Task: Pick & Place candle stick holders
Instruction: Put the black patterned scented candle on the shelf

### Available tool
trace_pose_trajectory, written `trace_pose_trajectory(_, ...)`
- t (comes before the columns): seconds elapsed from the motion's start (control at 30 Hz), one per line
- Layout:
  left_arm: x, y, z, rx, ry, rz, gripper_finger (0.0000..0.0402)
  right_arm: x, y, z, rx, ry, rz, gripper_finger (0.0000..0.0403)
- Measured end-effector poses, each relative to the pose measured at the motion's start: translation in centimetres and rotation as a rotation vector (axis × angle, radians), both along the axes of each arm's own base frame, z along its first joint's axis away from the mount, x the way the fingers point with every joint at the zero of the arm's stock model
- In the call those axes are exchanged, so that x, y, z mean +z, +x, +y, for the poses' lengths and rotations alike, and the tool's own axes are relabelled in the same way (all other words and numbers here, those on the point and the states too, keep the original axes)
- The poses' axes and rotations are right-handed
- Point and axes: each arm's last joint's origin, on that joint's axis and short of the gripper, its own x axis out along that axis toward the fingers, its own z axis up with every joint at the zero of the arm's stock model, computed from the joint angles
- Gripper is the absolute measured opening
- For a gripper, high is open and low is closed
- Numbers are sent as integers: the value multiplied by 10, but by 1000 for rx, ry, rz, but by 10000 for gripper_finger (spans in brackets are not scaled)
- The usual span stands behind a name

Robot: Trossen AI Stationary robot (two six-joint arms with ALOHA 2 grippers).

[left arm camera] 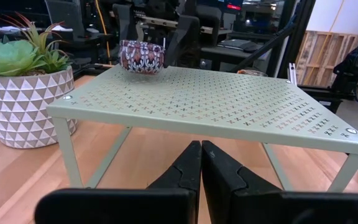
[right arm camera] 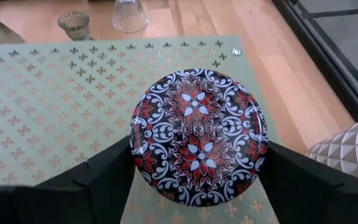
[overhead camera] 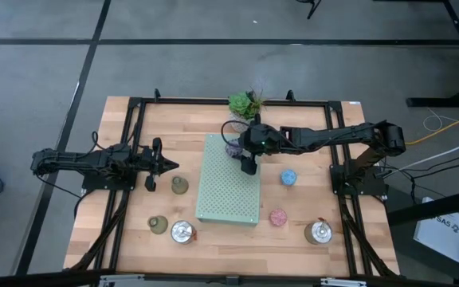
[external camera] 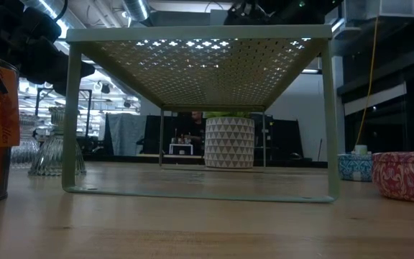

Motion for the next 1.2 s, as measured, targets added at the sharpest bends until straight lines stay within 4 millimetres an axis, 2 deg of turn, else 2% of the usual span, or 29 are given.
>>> trace_pose_trajectory(0.77,0,0,0,0,0,0,6,-3,-2,1,-21,60,27,313)
trace_pose_trajectory(1.07,0,0,0,0,0,0,6,-3,-2,1,-19,57,24,373)
trace_pose_trajectory(1.2,0,0,0,0,0,0,6,-2,-2,1,-19,56,24,380)
